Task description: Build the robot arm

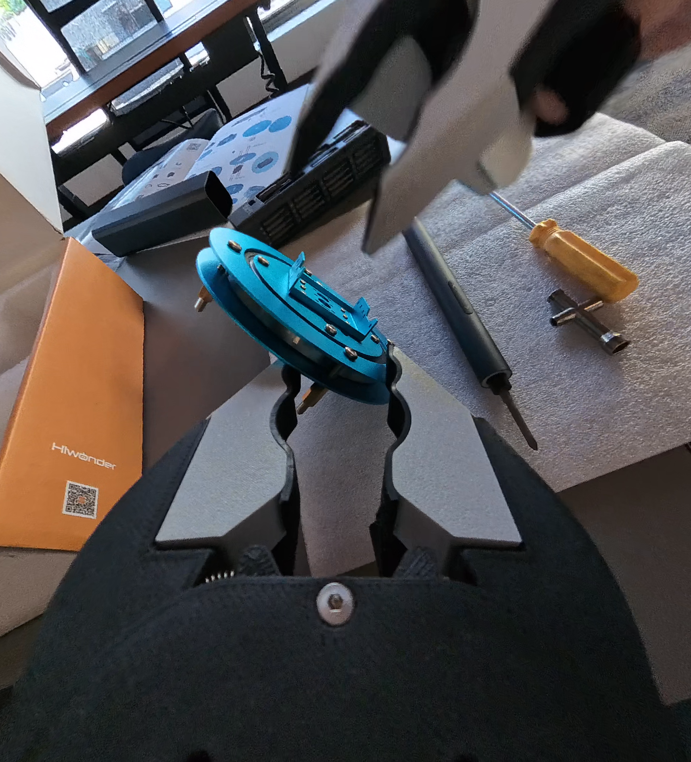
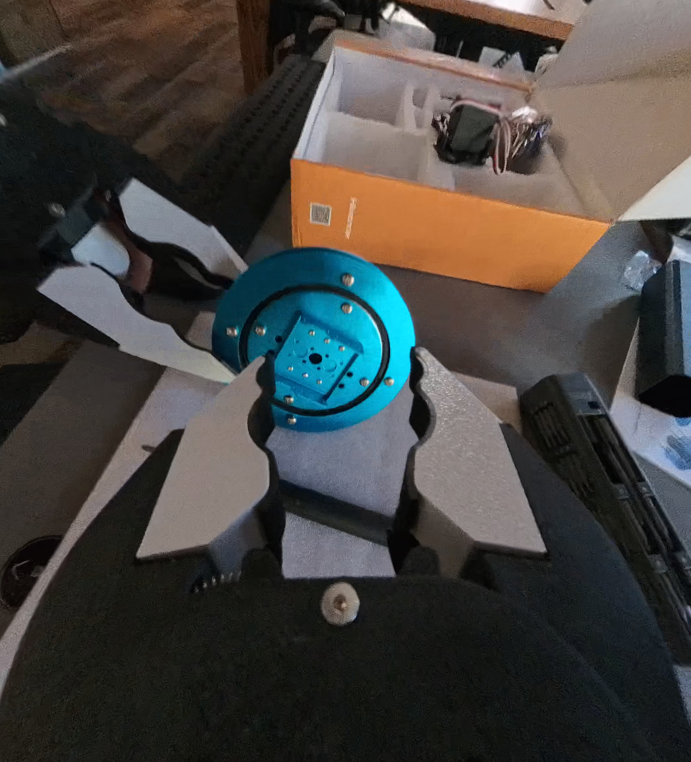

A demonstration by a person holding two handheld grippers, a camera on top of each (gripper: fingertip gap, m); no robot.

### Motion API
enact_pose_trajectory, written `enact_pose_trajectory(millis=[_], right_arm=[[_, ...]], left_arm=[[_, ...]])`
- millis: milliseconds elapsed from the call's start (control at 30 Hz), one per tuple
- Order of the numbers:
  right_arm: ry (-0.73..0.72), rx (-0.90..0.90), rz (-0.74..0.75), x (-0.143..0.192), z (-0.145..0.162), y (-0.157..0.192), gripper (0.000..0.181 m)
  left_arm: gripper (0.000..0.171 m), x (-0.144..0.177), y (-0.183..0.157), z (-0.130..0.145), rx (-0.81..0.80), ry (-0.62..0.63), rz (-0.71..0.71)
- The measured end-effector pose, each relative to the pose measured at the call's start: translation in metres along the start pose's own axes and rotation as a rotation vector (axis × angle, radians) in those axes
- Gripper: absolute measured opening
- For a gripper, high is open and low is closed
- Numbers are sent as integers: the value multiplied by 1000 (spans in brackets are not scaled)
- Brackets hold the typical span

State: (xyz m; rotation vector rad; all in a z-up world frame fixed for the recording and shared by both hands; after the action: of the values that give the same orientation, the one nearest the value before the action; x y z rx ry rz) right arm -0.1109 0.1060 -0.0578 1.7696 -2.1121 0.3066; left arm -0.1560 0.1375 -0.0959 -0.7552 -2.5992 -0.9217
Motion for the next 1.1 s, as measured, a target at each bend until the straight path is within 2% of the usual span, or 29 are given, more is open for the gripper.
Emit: enact_pose_trajectory(millis=[100,200,267,367,433,533,633,733,800,867,900,1000,1100], right_arm=[[22,-5,-82,4,-24,4,65],[62,0,-82,-6,-43,3,65],[68,-73,-75,-14,-53,2,68],[120,-161,-36,-25,-47,1,65],[171,-149,24,-27,-33,-4,62],[142,-180,25,-25,-29,1,56],[107,-190,5,-17,-24,8,52],[62,-223,-28,-10,-19,9,53],[35,-235,-45,-5,-17,8,53],[19,-230,-71,0,-16,7,53],[13,-230,-84,1,-15,7,53],[3,-225,-117,1,-16,7,53],[2,-215,-135,-1,-18,9,53]], left_arm=[[40,0,-2,0,-49,-5,-1],[40,-1,-4,-4,-127,-8,3],[40,-2,-6,-8,-174,-4,2],[39,-5,-8,-14,-208,7,1],[39,-5,-10,-16,-225,10,6],[41,-4,-14,-17,-225,5,32],[47,-1,-22,-20,-186,-17,104],[58,17,-31,-24,-99,-70,246],[50,39,-22,-27,-24,-155,293],[29,56,-5,-23,-1,-220,320],[20,58,3,-17,-11,-213,332],[26,33,19,13,-107,-30,355],[27,4,10,17,-209,6,436]])
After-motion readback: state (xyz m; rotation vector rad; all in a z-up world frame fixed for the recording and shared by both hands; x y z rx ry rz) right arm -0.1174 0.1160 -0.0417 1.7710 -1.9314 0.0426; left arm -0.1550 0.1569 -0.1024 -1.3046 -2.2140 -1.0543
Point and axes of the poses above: each gripper's, where its closed fingertips meet, x back along the fingers, z out of its underside, y = z × x across the jaws, the point moved 1 cm from there along x, back along the fingers, and after that the axes turned 12 degrees about -x, right-handed, at the moved point
